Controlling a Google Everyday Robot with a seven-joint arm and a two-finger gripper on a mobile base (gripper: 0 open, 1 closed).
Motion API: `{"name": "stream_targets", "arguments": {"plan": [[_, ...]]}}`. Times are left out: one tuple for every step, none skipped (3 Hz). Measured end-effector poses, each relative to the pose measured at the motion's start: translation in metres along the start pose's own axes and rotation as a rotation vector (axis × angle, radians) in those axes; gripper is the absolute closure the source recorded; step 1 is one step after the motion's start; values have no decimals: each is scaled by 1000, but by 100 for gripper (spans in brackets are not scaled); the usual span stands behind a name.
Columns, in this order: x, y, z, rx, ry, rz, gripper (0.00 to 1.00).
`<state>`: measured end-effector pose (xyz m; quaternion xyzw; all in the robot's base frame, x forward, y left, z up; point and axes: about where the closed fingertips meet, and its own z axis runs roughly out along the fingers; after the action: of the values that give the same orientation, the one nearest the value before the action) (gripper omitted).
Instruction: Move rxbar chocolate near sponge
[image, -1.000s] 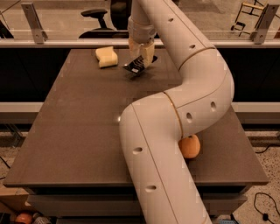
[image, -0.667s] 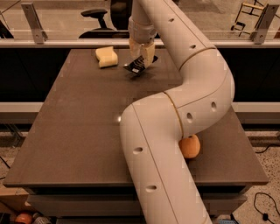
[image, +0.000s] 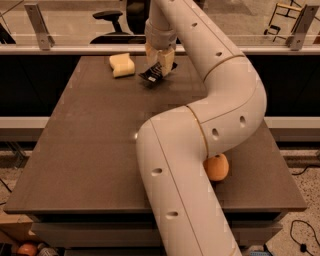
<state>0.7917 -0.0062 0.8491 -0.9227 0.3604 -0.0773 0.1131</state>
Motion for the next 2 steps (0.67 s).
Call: {"name": "stream_targets", "arguments": {"plan": [[2,-5,5,14,5,0,35],[3,-8,9,23,8,0,12]]}}
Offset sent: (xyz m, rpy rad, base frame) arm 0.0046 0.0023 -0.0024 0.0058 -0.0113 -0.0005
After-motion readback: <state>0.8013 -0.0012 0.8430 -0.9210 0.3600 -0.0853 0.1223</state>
